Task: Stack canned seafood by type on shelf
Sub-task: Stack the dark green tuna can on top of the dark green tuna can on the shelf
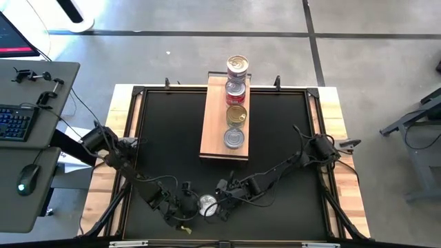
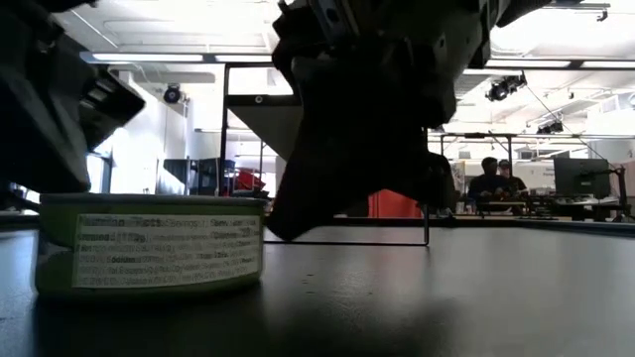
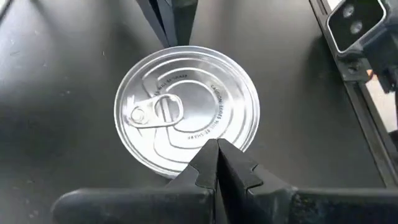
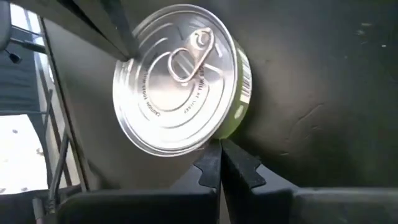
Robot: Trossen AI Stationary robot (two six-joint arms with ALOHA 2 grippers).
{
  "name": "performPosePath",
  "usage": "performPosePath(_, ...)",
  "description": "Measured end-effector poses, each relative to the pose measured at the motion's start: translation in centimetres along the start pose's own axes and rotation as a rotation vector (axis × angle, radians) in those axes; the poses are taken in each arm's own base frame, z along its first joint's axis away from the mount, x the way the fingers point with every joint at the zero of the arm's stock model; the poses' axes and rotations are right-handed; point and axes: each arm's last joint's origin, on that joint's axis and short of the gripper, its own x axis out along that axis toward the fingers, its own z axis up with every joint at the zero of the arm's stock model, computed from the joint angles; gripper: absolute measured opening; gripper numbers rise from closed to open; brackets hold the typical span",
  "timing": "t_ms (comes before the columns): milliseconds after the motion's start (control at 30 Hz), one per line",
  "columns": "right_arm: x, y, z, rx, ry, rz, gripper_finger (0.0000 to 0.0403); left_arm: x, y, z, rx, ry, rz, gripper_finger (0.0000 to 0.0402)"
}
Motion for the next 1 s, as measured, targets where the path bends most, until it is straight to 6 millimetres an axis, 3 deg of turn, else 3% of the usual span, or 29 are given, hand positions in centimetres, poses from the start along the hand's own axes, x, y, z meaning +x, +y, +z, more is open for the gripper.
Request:
performPosePath(233, 0.0, 0.3, 0.1, 0.012, -0.014, 0.028, 0.0, 0.8, 0.3, -0.2, -0.029, 0.006, 0.017, 0.0)
performPosePath(533, -2.2, 4.6, 2.2, -0.064, -0.082, 0.149, 0.0, 0.6, 0.3, -1.1, 0.021, 0.073, 0.051, 0.0)
performPosePath(767, -3.3, 5.9, 3.6, -0.115, -0.134, 0.16, 0.0, 0.6, 0.7, -2.1, 0.048, 0.127, 0.082, 0.0)
performPosePath(900, -4.4, 6.5, 4.8, -0.196, -0.126, 0.13, 0.0, 0.2, 0.6, -2.2, 0.019, 0.14, 0.088, 0.0)
performPosePath(1000, -6.5, 8.1, 5.8, -0.36, -0.131, 0.115, 0.0, -1.1, 0.3, -2.8, 0.009, 0.175, 0.11, 0.0)
